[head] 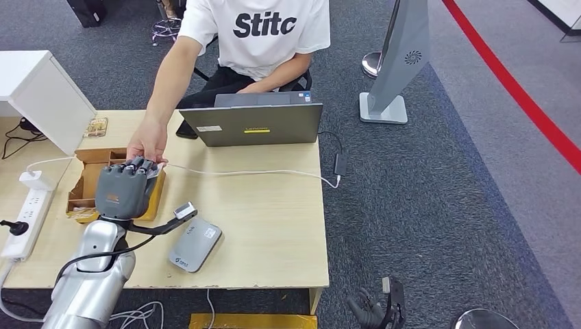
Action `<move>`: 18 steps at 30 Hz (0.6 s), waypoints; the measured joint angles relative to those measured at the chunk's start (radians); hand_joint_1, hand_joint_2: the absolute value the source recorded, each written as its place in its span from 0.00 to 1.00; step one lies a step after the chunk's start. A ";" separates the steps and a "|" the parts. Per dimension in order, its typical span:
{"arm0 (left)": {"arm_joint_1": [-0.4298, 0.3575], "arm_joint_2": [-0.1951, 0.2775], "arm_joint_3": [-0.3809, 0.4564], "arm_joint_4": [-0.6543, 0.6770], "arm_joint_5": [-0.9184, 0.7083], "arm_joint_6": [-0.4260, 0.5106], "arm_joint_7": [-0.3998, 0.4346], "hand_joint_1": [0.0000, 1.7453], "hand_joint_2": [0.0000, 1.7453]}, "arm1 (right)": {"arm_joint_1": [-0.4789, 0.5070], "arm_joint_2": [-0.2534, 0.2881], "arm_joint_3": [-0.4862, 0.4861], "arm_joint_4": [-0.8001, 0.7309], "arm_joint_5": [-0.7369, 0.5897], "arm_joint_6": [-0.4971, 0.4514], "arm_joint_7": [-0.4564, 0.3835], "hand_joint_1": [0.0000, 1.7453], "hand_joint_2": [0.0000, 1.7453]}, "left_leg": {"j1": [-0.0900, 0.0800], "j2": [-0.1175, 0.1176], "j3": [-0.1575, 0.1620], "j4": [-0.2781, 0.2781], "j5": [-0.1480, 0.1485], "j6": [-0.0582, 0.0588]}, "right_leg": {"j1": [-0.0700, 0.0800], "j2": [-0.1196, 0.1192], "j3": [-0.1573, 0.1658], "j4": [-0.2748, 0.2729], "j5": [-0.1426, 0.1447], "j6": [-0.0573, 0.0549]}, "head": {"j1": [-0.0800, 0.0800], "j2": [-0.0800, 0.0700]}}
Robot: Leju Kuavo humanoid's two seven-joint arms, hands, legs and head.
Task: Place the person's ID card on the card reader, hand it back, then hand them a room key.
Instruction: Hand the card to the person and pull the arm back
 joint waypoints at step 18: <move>-0.003 0.000 0.000 -0.001 -0.010 0.000 0.005 0.00 1.00 | 0.000 0.000 0.000 0.000 -0.001 0.000 0.000 0.00 1.00 | 0.000 0.000 0.000 0.000 0.000 0.000 | 0.000 0.000 0.000 0.000 0.000 0.000 | 0.000 0.000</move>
